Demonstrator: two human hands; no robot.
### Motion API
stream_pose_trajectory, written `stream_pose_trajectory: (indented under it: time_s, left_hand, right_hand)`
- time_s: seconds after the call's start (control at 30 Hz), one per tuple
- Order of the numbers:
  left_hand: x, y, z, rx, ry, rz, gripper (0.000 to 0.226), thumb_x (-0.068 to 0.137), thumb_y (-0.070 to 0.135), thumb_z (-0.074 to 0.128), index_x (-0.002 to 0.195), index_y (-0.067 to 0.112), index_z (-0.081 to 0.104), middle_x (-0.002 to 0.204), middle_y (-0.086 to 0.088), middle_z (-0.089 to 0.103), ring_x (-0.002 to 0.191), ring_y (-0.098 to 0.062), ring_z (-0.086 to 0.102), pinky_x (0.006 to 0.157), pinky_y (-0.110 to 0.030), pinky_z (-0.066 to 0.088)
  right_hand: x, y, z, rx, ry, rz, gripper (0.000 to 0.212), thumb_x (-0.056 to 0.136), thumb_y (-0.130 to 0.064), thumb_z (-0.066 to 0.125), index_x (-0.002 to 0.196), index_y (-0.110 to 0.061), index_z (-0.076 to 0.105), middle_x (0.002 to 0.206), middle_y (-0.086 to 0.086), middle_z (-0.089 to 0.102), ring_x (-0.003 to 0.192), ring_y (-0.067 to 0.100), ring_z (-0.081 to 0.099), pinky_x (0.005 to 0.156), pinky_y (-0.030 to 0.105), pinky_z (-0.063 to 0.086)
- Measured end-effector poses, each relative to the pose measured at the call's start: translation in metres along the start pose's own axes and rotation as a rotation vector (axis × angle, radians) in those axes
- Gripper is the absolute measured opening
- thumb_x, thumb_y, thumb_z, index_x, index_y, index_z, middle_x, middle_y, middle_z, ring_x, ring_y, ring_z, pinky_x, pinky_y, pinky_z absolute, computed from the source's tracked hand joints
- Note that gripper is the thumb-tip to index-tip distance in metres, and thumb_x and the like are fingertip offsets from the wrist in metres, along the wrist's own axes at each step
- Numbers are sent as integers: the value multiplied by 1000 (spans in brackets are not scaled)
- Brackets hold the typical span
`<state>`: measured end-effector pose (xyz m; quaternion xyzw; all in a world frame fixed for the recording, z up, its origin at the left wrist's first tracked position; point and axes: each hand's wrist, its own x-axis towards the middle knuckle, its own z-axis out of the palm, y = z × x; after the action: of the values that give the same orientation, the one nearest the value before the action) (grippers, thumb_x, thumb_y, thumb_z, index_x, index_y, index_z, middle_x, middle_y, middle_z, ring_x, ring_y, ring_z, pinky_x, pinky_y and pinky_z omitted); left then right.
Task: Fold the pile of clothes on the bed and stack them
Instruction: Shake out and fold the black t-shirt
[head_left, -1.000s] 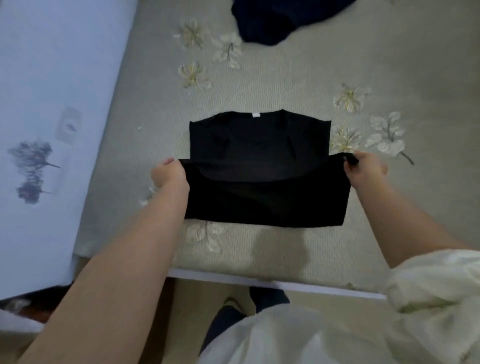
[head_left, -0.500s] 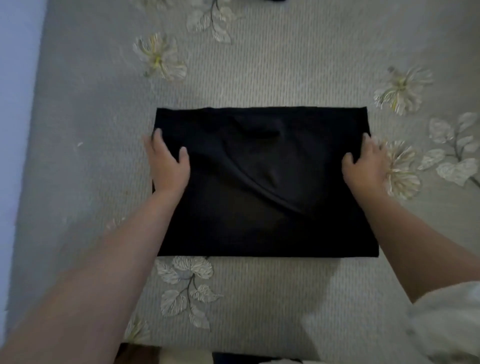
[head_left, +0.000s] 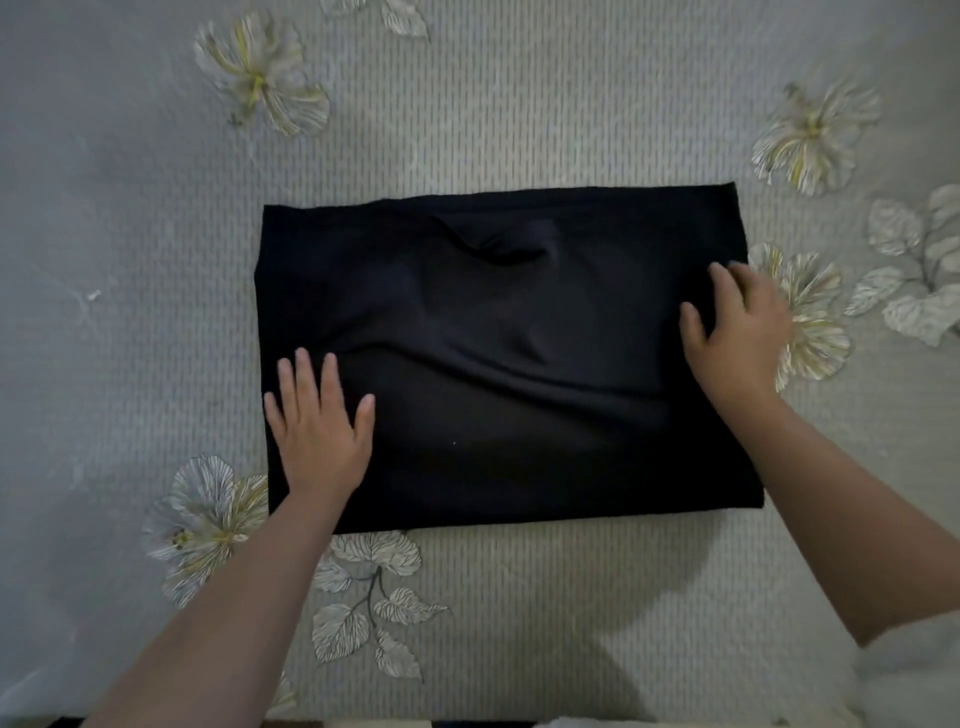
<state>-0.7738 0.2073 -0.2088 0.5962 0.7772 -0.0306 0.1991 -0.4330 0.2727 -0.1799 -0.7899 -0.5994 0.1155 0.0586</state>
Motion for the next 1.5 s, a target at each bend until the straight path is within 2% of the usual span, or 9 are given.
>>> stream_pose_trajectory:
  time_s: [0.17,0.33,0.53,0.8,0.93,1.07,1.2,1.33,1.5]
  left_hand:
    - [7,2,2,-2,43,-54,62,95,37,35,143,-1,22,152,-22,13,142,-34,5,113,-48,2]
    - [6,0,8,19,72,-85,68,87,40,27,143,1,22,152,-19,14,142,-31,7,114,-43,0]
    - [7,0,9,10,94,-89,78,82,49,15,142,2,27,152,-18,18,142,-31,11,114,-43,1]
    - [7,-1,10,-5,88,-103,78,81,49,16,142,1,27,151,-19,19,141,-32,12,113,-45,2]
    - [6,1,10,-18,107,-101,76,81,47,19,139,-1,32,149,-22,24,140,-35,16,113,-48,5]
    - [9,1,10,-19,119,-100,77,81,47,19,139,-1,32,149,-21,24,140,-34,16,113,-48,4]
    - [6,1,9,-17,116,-79,77,81,47,17,140,0,30,150,-21,22,141,-33,13,113,-47,3]
    - [5,3,7,-11,100,-73,68,87,41,26,141,-1,27,150,-21,20,141,-35,12,113,-49,3]
    - [-1,4,2,87,40,-22,58,96,27,41,143,-1,23,152,-22,13,142,-34,6,111,-54,3]
  right_hand:
    - [74,-57,13,-92,-190,-299,48,95,-24,44,140,-12,35,148,7,31,140,24,18,113,46,7]
    - [100,-75,22,-19,-147,-339,33,95,-20,46,121,-6,57,124,15,51,118,30,41,100,33,29]
    - [97,-69,13,-108,-154,-517,43,93,-19,50,132,-1,45,135,16,46,123,34,39,103,35,27]
    - [130,-56,-1,-240,-158,-569,23,91,-9,47,98,8,61,98,26,62,101,39,49,73,43,35]
    - [137,-56,11,-286,-125,-377,28,95,-15,37,108,3,56,111,21,58,109,34,43,86,39,29]
    - [112,-50,17,-194,-16,-251,39,95,-27,40,128,-8,46,134,11,45,133,26,28,110,44,8]
    - [55,-17,1,-102,13,68,60,90,-34,49,141,-8,30,149,13,26,140,30,16,111,49,8]
    - [-25,14,-2,-81,-167,548,59,86,-39,58,128,-1,42,131,22,45,124,37,39,102,50,27]
    - [-59,12,7,-94,-213,590,28,92,-29,48,104,-6,59,105,16,63,100,33,56,95,40,27]
